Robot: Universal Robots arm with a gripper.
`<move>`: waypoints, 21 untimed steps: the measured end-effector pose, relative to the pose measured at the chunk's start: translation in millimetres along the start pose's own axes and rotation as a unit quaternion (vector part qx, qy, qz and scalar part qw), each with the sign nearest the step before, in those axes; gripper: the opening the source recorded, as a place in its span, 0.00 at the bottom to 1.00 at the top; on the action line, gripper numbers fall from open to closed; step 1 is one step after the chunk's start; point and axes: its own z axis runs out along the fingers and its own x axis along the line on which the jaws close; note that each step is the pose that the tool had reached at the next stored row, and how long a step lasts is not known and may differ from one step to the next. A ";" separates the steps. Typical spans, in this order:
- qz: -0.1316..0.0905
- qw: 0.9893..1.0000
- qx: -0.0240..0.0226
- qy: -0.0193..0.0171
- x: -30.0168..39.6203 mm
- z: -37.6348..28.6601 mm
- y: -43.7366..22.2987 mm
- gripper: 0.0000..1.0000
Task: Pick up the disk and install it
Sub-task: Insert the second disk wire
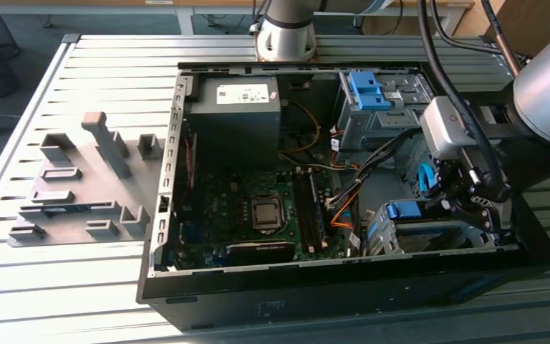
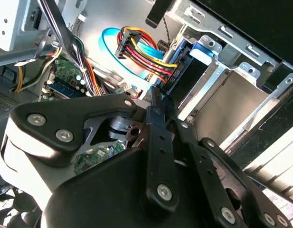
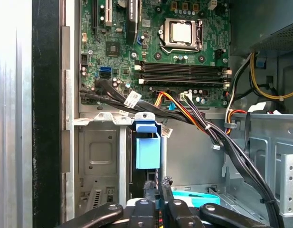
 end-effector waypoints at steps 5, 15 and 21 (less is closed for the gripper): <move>0.000 1.000 0.000 0.000 -1.2 -7.2 0.0 0.23; 0.000 1.000 0.000 0.000 -2.9 -17.3 -0.1 0.11; 0.000 1.000 0.000 0.000 -3.0 -17.7 -0.1 0.11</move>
